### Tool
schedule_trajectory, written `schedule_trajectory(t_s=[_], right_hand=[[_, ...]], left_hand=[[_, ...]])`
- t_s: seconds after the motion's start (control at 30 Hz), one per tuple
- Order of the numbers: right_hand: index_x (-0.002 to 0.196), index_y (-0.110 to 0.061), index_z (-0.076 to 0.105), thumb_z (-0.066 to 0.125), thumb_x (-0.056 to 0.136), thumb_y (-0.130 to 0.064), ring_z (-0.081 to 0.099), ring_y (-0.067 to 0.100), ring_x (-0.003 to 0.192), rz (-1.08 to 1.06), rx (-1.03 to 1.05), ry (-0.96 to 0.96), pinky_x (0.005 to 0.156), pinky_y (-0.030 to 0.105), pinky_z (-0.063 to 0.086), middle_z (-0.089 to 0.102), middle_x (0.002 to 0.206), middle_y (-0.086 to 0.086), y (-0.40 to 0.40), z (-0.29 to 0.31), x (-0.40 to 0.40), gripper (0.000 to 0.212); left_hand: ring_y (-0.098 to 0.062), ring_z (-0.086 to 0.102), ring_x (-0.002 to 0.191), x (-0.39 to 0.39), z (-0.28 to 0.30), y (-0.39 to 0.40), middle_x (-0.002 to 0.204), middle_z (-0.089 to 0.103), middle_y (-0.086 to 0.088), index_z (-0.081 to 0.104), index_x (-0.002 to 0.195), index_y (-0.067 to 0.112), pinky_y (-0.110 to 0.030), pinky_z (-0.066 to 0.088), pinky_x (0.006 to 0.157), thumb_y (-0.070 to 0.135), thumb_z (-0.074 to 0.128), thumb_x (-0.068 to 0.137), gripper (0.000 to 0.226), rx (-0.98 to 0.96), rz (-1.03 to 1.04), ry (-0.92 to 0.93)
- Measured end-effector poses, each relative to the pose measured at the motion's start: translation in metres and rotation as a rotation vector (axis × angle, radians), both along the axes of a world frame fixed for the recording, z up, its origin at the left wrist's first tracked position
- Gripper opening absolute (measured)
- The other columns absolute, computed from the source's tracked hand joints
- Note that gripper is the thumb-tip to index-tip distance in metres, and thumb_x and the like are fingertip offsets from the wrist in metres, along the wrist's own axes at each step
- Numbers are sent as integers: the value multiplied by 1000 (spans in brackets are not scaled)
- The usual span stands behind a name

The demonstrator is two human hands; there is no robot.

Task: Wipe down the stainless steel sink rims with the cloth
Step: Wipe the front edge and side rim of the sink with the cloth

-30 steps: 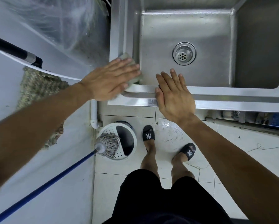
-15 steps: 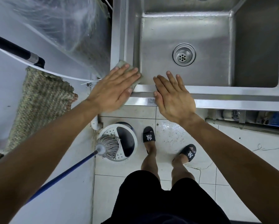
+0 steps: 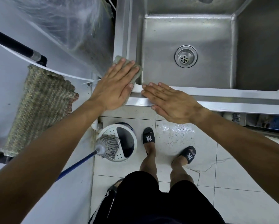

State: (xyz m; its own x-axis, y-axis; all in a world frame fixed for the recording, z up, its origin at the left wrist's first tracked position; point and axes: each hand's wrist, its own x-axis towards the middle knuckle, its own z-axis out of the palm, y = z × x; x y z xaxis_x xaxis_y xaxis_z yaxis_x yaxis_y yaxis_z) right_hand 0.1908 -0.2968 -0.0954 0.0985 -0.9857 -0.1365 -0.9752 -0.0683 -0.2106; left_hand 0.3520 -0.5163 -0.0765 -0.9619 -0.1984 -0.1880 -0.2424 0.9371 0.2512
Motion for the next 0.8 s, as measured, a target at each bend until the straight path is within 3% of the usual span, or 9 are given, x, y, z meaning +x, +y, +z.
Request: schedule_trajectory(t_s=[0.13, 0.2, 0.5, 0.8], right_hand=[[163, -7, 23, 22, 112, -39, 17, 23, 159, -94, -38, -25, 131, 41, 11, 20, 171, 11, -18, 0, 19, 60], [162, -6, 26, 26, 113, -38, 20, 24, 159, -102, -70, -9, 131, 43, 15, 23, 170, 11, -18, -1, 22, 59], [161, -4, 29, 26, 112, -42, 26, 29, 157, -251, -88, 10, 129, 45, 21, 28, 168, 15, -21, -2, 23, 62], [161, -10, 32, 29, 113, -40, 20, 24, 159, -163, -64, -62, 129, 46, 21, 26, 169, 10, -16, -1, 19, 57]], left_hand=[[-30, -6, 160, 0, -3, 42, 174, -1, -10, 11, 166, 13, -42, -4, 130, 32, 24, 110, 61, 26, 389, 48], [-27, -10, 160, 7, -2, 59, 174, -5, -8, 7, 166, 15, -41, -7, 130, 33, 24, 110, 61, 22, 455, 13], [-30, -8, 160, -24, -9, 10, 174, -3, -11, 9, 165, 10, -45, -4, 130, 31, 26, 108, 63, 42, 295, 52], [-29, -3, 161, -27, -16, 9, 174, 4, -11, 17, 165, 8, -50, 8, 130, 28, 31, 110, 60, 49, 331, 162]])
